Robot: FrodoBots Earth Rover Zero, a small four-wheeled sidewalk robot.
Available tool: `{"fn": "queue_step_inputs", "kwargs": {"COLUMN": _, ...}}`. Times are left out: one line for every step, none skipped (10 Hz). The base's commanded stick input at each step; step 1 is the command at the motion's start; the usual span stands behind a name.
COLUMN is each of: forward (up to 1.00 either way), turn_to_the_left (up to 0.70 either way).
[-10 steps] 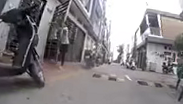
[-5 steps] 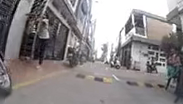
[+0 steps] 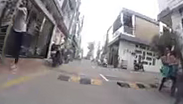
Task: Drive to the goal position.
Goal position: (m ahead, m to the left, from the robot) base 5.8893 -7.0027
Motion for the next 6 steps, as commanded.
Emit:
{"fn": "queue_step_inputs", "kwargs": {"forward": 1.00, "turn_to_the_left": 0.00}}
{"fn": "queue_step_inputs", "kwargs": {"forward": 1.00, "turn_to_the_left": 0.00}}
{"fn": "queue_step_inputs", "kwargs": {"forward": 1.00, "turn_to_the_left": 0.00}}
{"fn": "queue_step_inputs", "kwargs": {"forward": 1.00, "turn_to_the_left": 0.00}}
{"fn": "queue_step_inputs", "kwargs": {"forward": 1.00, "turn_to_the_left": 0.00}}
{"fn": "queue_step_inputs", "kwargs": {"forward": 1.00, "turn_to_the_left": 0.00}}
